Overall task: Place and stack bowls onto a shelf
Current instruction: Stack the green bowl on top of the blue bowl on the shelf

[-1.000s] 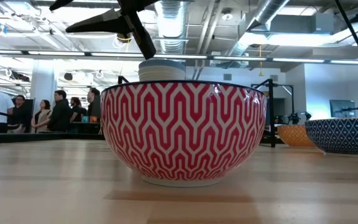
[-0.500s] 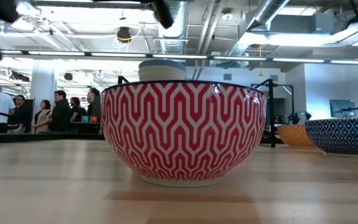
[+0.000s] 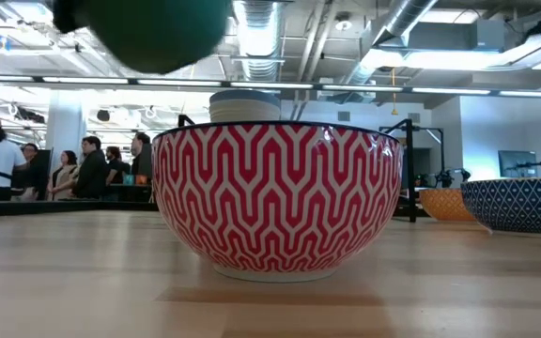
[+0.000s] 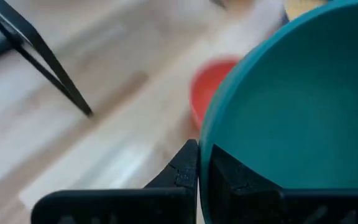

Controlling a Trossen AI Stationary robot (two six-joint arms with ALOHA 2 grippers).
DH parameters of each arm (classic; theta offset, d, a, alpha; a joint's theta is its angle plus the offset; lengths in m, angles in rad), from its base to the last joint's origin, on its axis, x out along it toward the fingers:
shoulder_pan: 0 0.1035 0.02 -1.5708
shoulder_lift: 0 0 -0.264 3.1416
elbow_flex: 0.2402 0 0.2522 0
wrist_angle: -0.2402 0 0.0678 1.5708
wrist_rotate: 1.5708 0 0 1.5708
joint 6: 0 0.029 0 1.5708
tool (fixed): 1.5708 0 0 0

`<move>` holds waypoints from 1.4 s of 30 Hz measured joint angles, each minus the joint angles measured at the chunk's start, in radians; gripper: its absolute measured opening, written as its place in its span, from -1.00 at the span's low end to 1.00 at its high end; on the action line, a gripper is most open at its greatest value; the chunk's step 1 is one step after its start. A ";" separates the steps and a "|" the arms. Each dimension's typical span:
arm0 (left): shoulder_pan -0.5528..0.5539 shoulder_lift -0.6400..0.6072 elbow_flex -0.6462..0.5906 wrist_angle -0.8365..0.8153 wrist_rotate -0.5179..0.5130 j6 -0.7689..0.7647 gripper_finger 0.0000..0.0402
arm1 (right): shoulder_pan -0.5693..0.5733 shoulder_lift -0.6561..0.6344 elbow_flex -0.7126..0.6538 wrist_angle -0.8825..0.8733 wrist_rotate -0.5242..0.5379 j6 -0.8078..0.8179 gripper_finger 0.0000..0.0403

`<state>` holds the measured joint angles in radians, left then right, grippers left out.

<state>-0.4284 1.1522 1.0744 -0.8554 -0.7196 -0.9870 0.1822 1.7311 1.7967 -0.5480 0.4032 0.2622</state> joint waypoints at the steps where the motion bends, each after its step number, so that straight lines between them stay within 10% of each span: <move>1: 0.033 0.006 0.005 0.028 -0.019 0.013 -1.00 | -0.013 -0.016 0.014 -0.028 0.002 -0.044 -0.21; 16: 0.317 0.217 0.179 0.215 -0.128 0.121 -1.00 | -0.192 -0.094 0.050 -0.189 -0.041 -0.591 0.21; 27: 0.390 0.290 0.414 0.136 -0.100 0.365 -1.00 | -0.296 -0.088 0.049 -0.231 -0.060 -0.577 0.21; 42: 0.518 0.305 0.507 0.142 -0.048 0.544 -0.99 | -0.428 -0.050 0.049 -0.238 -0.060 -0.448 -0.50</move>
<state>0.0898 1.4571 1.5814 -0.7132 -0.7674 -0.4432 -0.2457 1.6814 1.8462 -0.7864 0.3434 -0.1862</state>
